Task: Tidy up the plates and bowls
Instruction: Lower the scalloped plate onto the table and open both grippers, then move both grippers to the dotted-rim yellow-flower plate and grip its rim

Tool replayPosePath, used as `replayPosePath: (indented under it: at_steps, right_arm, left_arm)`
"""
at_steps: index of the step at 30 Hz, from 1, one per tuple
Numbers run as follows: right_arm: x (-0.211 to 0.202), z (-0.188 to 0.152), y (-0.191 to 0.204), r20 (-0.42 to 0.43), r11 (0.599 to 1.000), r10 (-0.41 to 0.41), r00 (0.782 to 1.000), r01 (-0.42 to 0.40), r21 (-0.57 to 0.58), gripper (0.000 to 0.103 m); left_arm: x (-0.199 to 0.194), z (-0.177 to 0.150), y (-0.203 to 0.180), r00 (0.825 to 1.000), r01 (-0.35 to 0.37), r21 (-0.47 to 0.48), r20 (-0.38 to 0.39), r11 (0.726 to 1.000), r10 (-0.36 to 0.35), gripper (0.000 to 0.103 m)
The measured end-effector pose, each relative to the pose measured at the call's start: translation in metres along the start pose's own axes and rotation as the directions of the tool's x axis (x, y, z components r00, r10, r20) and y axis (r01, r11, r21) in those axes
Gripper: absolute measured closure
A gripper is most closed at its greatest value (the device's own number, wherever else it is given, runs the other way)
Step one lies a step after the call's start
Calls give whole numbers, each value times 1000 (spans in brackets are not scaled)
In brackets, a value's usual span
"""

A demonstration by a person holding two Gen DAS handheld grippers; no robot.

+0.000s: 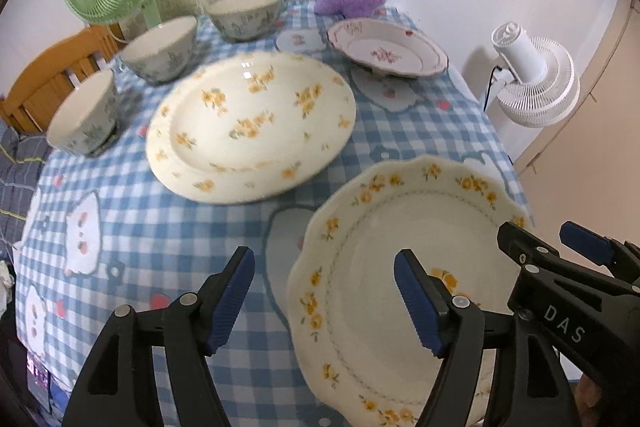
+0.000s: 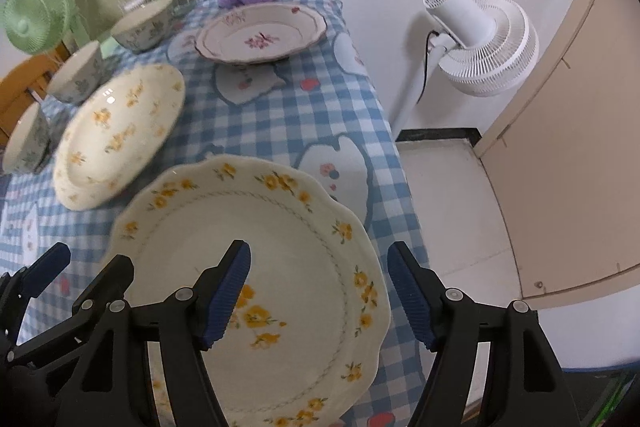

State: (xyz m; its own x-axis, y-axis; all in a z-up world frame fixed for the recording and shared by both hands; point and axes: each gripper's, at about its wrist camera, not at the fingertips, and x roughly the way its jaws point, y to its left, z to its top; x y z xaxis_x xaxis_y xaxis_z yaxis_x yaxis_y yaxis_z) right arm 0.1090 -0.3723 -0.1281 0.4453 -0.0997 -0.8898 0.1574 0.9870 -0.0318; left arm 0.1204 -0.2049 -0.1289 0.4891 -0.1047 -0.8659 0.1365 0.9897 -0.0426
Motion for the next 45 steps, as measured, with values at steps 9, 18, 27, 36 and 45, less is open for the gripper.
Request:
replayPosePath:
  at_steps: [9, 18, 27, 36, 45]
  right_arm:
    - [-27, 15, 12, 48, 999, 38, 998, -37, -26, 29]
    - [-42, 27, 26, 64, 998, 48, 997, -45, -43, 24]
    - [-45, 48, 51, 79, 999, 50, 996, -49, -13, 24]
    - [-40, 69, 72, 93, 998, 58, 994, -60, 15, 24]
    - [-26, 89, 91, 78, 997, 80, 994, -81, 18, 24]
  left_arm:
    - [-31, 12, 8, 998, -33, -15, 55, 999, 34, 24]
    - [-48, 27, 28, 996, -40, -42, 77, 998, 43, 14]
    - [-44, 49, 56, 997, -9, -49, 79, 999, 13, 13]
    - [-41, 77, 81, 995, 8, -77, 100, 997, -1, 13]
    - [-28, 95, 99, 994, -20, -77, 104, 997, 28, 14]
